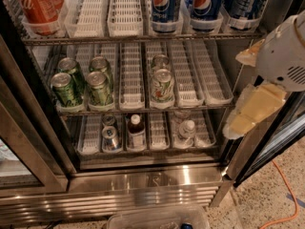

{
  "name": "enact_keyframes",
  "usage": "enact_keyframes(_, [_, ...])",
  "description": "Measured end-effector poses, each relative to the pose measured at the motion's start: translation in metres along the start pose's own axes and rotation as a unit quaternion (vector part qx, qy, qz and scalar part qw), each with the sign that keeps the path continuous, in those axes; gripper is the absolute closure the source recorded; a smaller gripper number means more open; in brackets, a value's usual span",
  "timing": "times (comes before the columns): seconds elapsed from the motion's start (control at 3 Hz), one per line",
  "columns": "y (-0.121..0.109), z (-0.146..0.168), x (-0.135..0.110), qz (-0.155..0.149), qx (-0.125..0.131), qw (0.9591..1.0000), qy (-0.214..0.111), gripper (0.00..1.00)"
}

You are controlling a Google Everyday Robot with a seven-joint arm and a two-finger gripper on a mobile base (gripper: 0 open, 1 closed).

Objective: Pick pepsi can from top shelf of fridge

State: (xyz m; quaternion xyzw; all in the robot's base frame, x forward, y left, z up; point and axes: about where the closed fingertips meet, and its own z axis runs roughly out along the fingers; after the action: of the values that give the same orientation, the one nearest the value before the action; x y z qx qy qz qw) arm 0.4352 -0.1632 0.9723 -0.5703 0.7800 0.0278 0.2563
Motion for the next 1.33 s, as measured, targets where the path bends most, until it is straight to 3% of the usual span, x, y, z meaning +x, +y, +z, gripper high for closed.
enact_keyframes(0.67, [0.013, 0.014, -0.049, 0.034, 0.013, 0.9947, -0.096, 0.0])
enact_keyframes(1.33, [0.003, 0.034, -0.079, 0.082, 0.041, 0.9841, -0.152, 0.0])
